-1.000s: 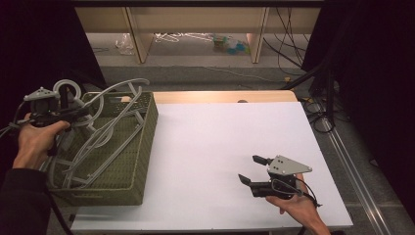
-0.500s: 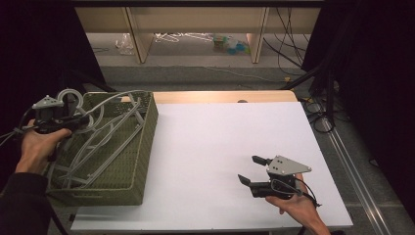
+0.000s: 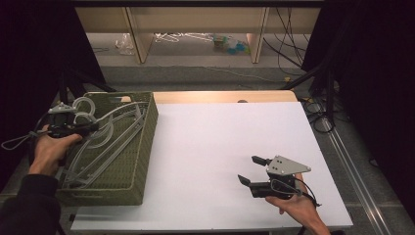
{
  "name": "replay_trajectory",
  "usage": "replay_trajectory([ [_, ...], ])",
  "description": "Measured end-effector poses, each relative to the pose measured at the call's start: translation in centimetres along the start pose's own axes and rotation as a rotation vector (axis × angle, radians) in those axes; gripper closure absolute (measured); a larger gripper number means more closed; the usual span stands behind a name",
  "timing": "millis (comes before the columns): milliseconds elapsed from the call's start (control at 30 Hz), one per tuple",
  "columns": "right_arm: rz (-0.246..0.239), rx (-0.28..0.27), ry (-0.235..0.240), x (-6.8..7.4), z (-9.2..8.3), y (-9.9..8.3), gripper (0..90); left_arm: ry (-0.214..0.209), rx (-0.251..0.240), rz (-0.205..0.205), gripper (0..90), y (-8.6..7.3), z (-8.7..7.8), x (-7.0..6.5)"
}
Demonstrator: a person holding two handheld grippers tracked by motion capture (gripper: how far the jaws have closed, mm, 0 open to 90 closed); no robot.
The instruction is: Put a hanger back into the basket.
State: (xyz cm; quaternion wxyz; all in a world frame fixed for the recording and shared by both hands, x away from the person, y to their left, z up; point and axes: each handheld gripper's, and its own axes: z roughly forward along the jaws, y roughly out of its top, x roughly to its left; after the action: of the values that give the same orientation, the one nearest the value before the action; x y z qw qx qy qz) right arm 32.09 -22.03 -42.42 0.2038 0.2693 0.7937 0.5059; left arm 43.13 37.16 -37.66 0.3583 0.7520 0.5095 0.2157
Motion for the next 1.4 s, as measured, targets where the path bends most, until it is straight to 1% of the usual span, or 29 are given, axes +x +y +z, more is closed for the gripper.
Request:
replay_trajectory([
  [33, 0.0, 0.0, 0.0, 0.0, 0.0, 0.0, 24.0, -0.006, -0.007, -0.025, 79.1, -0.2, 0.5, -0.2],
  [100, 0.001, 0.011, 0.007, 0.0, -0.1, 0.0, 24.1, 0.0, 0.02, -0.031, 79.0, -0.5, 0.9, -0.3],
  [133, 0.001, 0.012, 0.01, 0.0, -0.1, 0.0, 24.1, 0.0, 0.02, -0.031, 78.8, -0.5, 0.9, -0.3],
  [167, 0.0, 0.001, 0.004, 0.0, 0.0, 0.0, 24.0, 0.0, 0.031, -0.049, 78.7, -1.0, 1.2, -0.2],
  [233, 0.002, 0.002, 0.005, 0.0, 0.0, 0.0, 24.0, -0.012, 0.018, -0.07, 78.5, -1.2, 1.1, 0.1],
  [267, 0.001, 0.012, 0.01, 0.0, -0.1, 0.0, 24.1, -0.003, 0.015, -0.073, 78.5, -1.3, 1.1, 0.1],
  [300, 0.003, 0.0, 0.003, 0.0, 0.0, 0.0, 24.0, -0.005, 0.015, -0.073, 78.5, -1.3, 1.1, 0.1],
  [367, 0.003, 0.002, 0.003, 0.0, 0.0, 0.0, 24.1, -0.003, 0.016, -0.073, 78.5, -1.4, 1.1, 0.2],
  [433, 0.003, 0.005, 0.007, 0.0, 0.0, 0.0, 24.0, 0.007, 0.021, -0.076, 78.4, -1.4, 1.1, 0.3],
  [467, 0.003, 0.005, 0.007, 0.0, 0.0, 0.0, 24.0, 0.018, 0.037, -0.064, 78.4, -1.5, 1.1, 0.5],
  [500, 0.003, 0.005, 0.006, 0.0, 0.0, 0.0, 24.1, 0.026, 0.029, -0.077, 78.4, -1.6, 1.2, 0.5],
  [533, 0.003, 0.004, 0.007, 0.0, 0.0, 0.0, 24.0, 0.038, 0.064, -0.044, 78.4, -1.6, 1.1, 0.9],
  [567, 0.003, 0.004, 0.006, 0.0, 0.0, 0.0, 24.0, 0.057, 0.063, -0.056, 78.2, -1.9, 1.4, 0.9],
  [600, 0.004, 0.003, 0.006, 0.0, 0.1, 0.0, 24.1, 0.07, 0.076, -0.056, 77.5, -2.0, 1.4, 1.0],
  [667, 0.003, 0.002, 0.004, 0.0, 0.1, 0.0, 24.0, 0.084, 0.098, -0.062, 77.2, -2.3, 1.7, 1.2],
  [733, 0.0, 0.001, 0.004, 0.0, 0.0, 0.0, 24.1, 0.091, 0.096, -0.094, 76.5, -2.5, 1.8, 1.3],
  [767, 0.002, 0.001, 0.003, 0.0, 0.0, 0.0, 24.1, 0.089, 0.103, -0.087, 76.1, -2.6, 1.7, 1.5],
  [800, 0.002, 0.0, 0.003, 0.0, 0.0, 0.0, 24.1, 0.093, 0.103, -0.093, 75.1, -2.7, 1.8, 1.5],
  [833, 0.002, 0.001, 0.003, 0.0, 0.0, 0.0, 24.0, 0.109, 0.099, -0.109, 74.4, -2.7, 1.8, 1.4],
  [867, 0.002, 0.0, 0.002, 0.0, 0.1, 0.0, 24.0, 0.113, 0.115, -0.096, 74.5, -2.8, 1.7, 1.5],
  [967, 0.002, 0.001, 0.004, 0.0, 0.0, 0.0, 24.0, 0.114, 0.111, -0.107, 73.7, -2.9, 1.7, 1.5],
  [1033, 0.003, 0.003, 0.005, 0.0, 0.1, 0.0, 24.0, 0.123, 0.123, -0.121, 72.2, -3.1, 1.6, 1.7],
  [1133, 0.003, -0.001, 0.003, 0.0, 0.1, 0.0, 24.0, 0.131, 0.114, -0.129, 72.2, -3.1, 1.3, 1.8],
  [1200, 0.004, -0.001, 0.003, 0.0, 0.1, 0.0, 24.0, 0.139, 0.099, -0.136, 69.8, -3.1, 1.0, 1.7],
  [1233, 0.004, 0.012, 0.008, -0.1, 0.0, 0.0, 24.0, 0.139, 0.099, -0.136, 66.6, -3.1, 1.0, 1.7],
  [1267, 0.003, 0.012, 0.008, -0.1, 0.0, 0.0, 24.0, 0.141, 0.087, -0.133, 64.0, -3.0, 0.6, 1.5],
  [1300, 0.003, 0.011, 0.007, -0.1, 0.0, 0.0, 24.0, 0.136, 0.075, -0.119, 62.6, -3.0, 0.3, 1.3],
  [1333, 0.004, 0.011, 0.008, -0.1, 0.0, 0.0, 24.0, 0.132, 0.07, -0.106, 59.1, -2.9, 0.1, 1.1],
  [1400, 0.004, 0.011, 0.008, 0.0, 0.0, 0.0, 24.0, 0.134, 0.062, -0.111, 52.4, -2.9, 0.0, 1.0],
])
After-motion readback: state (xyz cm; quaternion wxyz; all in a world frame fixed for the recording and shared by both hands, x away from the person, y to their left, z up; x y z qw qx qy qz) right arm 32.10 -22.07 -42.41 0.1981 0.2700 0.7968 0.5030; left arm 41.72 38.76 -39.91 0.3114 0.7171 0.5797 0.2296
